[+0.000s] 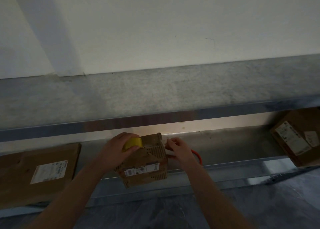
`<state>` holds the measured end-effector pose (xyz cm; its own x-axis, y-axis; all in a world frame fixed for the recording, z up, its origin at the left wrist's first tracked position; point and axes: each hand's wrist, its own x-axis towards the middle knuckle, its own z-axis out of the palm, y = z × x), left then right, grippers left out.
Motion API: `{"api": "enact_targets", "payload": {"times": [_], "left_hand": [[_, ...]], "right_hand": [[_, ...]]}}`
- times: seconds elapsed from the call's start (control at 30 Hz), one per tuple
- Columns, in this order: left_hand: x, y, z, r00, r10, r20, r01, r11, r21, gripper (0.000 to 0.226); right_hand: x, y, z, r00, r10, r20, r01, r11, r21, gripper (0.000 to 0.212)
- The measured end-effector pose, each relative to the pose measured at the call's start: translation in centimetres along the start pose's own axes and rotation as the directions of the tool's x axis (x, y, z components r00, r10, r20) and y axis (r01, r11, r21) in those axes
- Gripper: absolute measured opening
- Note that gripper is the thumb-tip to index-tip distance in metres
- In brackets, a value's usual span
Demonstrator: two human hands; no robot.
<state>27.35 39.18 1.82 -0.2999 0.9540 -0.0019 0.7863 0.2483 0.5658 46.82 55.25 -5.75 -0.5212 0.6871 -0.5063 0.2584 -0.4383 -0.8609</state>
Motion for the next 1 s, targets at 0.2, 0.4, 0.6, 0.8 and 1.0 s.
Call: {"api": "enact_targets", "payload": {"times": [0.2,0.4,0.6,0.8,1.0], "left_hand": [[0.2,0.2,0.4,1.0,0.002,-0.004,-0.002,1.0,0.014,0.034],[0.3,0.3,0.8,1.0,-0.003,-0.001,0.003,1.0,0.018,0.035],[0.4,0.1,1.1,1.0,-0.001,-0.002,0.001,0.999,0.04,0.037],[0.6,-0.2,1.0,1.0,0.001,-0.008,0.0,1.0,0.02,0.034],[1.0,-0.1,1.4,1.0,-0.012,-0.014,0.013,0.999,0.041,0.034]], "right_hand": [[-0.5,-0.6,-1.1,0.973,-0.21,-0.098,0.2,0.975,-0.1,0.006],[-0.4,0.6,-0.9,0.96,-0.231,-0.16,0.204,0.965,-0.166,0.007],[0.8,2.0,0.4,0.993,-0.048,-0.112,0.041,0.997,-0.061,0.007],[1.0,0.7,-0.6,0.98,-0.159,-0.123,0.127,0.964,-0.235,0.008],[-0.6,-1.2,-1.2,0.93,-0.341,-0.139,0.293,0.914,-0.281,0.01]]}}
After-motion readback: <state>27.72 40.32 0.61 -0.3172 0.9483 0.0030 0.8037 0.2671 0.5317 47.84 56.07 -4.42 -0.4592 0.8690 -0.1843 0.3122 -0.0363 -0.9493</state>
